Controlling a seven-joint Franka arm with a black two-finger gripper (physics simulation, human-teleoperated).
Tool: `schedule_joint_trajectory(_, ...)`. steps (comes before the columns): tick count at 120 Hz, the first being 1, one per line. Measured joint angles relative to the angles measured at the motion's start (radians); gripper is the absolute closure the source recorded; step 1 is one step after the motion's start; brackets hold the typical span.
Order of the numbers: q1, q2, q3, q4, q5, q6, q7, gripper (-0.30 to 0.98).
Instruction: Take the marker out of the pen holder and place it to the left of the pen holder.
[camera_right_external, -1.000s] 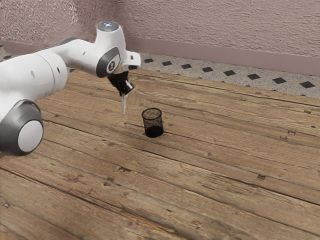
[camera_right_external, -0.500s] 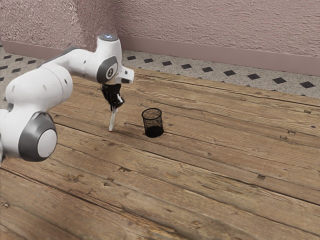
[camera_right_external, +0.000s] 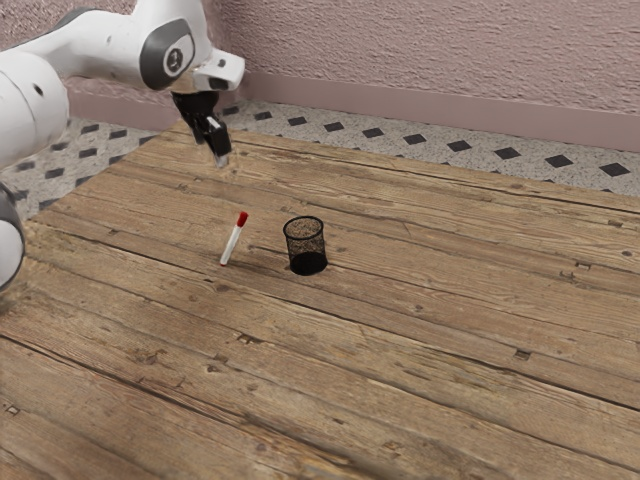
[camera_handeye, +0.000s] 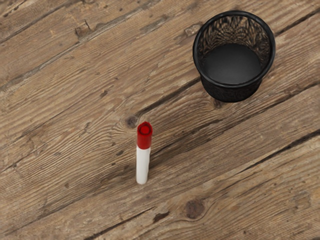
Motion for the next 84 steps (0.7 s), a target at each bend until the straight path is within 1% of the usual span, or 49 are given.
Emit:
schedule_joint_trajectory(6,-0.017,-0.17,0.001,-0.078,0.0,-0.029,-0.001,0.1)
schedule_joint_trajectory(11,-0.034,-0.281,0.001,-0.114,0.001,-0.076,-0.013,0.09)
schedule_joint_trajectory(17,-0.062,-0.372,0.024,-0.159,0.004,-0.133,-0.028,0.07)
schedule_joint_trajectory(24,-0.081,-0.436,0.057,-0.196,0.005,-0.19,-0.045,0.05)
schedule_joint_trajectory(42,-0.038,-0.48,0.068,-0.237,0.007,-0.28,-0.086,0.03)
schedule_joint_trajectory(66,0.033,-0.493,0.068,-0.257,0.007,-0.332,-0.129,0.01)
schedule_joint_trajectory(84,0.037,-0.509,0.066,-0.279,0.007,-0.348,-0.153,0.0)
